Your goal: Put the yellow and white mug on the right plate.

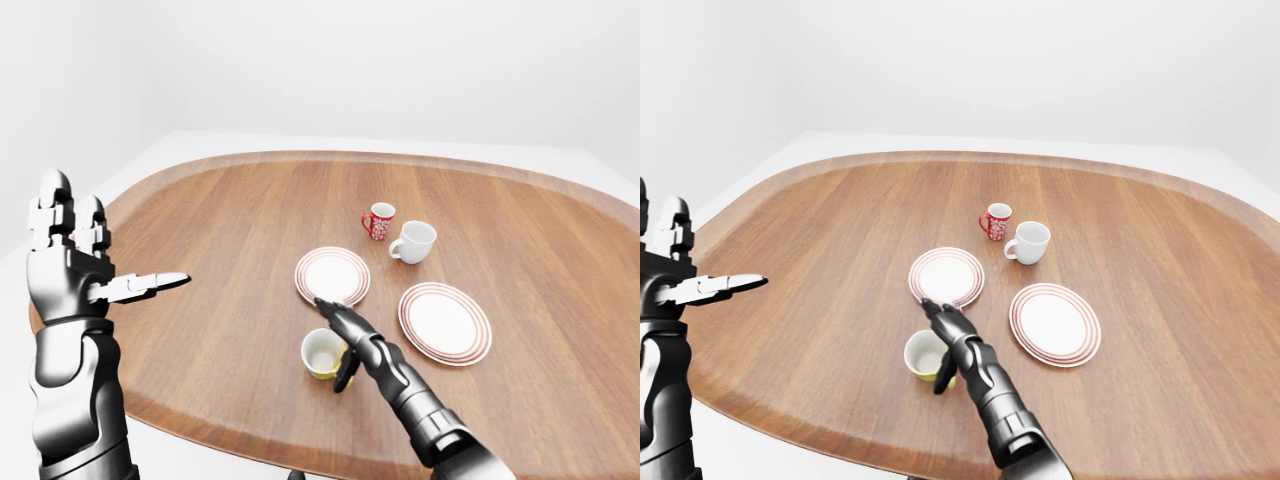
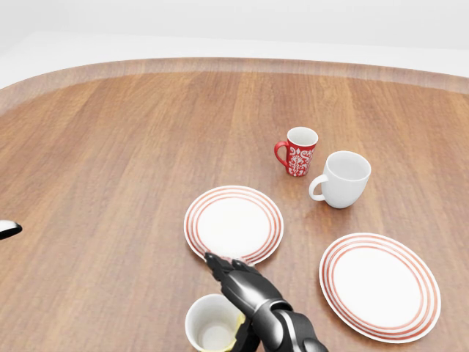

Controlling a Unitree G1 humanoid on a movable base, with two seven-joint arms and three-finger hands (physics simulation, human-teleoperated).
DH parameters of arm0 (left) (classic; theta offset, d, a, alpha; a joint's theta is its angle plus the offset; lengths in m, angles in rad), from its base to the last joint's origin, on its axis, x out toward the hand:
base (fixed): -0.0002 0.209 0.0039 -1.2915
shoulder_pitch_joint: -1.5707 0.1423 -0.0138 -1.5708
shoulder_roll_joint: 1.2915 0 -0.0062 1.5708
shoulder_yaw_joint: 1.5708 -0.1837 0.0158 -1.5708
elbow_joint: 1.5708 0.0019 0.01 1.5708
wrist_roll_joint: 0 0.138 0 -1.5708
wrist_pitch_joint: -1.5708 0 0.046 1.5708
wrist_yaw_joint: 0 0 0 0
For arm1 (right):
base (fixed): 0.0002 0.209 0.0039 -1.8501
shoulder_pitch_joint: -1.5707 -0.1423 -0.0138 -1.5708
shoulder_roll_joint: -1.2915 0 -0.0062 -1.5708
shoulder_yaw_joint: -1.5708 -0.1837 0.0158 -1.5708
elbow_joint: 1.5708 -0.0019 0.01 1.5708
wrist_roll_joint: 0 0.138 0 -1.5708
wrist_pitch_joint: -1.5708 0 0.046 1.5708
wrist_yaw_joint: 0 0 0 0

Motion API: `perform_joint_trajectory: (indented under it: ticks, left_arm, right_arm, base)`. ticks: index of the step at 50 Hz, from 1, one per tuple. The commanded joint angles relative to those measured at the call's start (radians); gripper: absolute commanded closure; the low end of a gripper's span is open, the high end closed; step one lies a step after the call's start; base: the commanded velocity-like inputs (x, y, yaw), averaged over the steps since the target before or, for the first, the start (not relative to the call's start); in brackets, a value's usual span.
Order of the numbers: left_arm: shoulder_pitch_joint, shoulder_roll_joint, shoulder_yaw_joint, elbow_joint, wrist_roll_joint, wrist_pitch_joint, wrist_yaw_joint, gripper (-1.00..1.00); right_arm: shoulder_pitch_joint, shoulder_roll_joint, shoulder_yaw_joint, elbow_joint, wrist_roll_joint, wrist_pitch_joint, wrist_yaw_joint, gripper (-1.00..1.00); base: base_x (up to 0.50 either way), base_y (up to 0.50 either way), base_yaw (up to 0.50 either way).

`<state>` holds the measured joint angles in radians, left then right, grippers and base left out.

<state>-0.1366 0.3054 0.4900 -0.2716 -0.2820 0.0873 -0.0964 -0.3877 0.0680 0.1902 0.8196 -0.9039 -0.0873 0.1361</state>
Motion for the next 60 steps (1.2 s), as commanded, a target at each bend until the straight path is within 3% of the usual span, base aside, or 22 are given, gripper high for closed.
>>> perform_joint_trajectory:
  ticks: [1, 2, 3, 21, 29, 41, 60]
  left_arm:
    - [-0.001, -0.001, -0.001, 0.003, 0.002, 0.000, -0.001, -1.00]
    - [-0.001, -0.001, -0.002, 0.006, 0.002, 0.000, -0.001, -1.00]
    - [-0.002, -0.001, -0.002, 0.010, 0.003, 0.000, -0.001, -1.00]
    - [0.002, -0.001, 0.000, 0.001, 0.000, 0.000, -0.001, -1.00]
    - [0.001, -0.001, -0.001, 0.006, 0.001, 0.000, -0.001, -1.00]
    - [0.001, -0.001, -0.001, 0.001, 0.002, 0.000, 0.001, -1.00]
    - [0.001, -0.002, -0.002, 0.006, 0.004, 0.000, -0.001, -1.00]
  right_arm:
    - [-0.005, -0.001, 0.000, 0.021, -0.001, 0.000, -0.008, -0.46]
    - [0.000, 0.000, 0.000, 0.009, -0.002, 0.000, -0.002, 0.71]
    - [0.003, 0.000, -0.001, 0.003, -0.001, 0.000, 0.000, 1.00]
    - [0.007, -0.004, -0.006, -0.018, 0.010, 0.000, -0.002, 1.00]
    - [0.020, -0.023, -0.023, -0.153, 0.031, 0.001, 0.068, 1.00]
    - [0.017, -0.063, -0.060, -0.314, 0.067, 0.105, 0.155, 1.00]
    - [-0.013, -0.114, -0.102, -0.398, 0.094, 0.175, 0.207, 1.00]
  base:
    - [0.00, 0.00, 0.00]
    - [0.00, 0.00, 0.00]
    - [0.00, 0.00, 0.00]
    - [0.00, 0.00, 0.00]
    - [0.00, 0.00, 0.00]
    - [0.00, 0.00, 0.00]
    - [0.00, 0.00, 0.00]
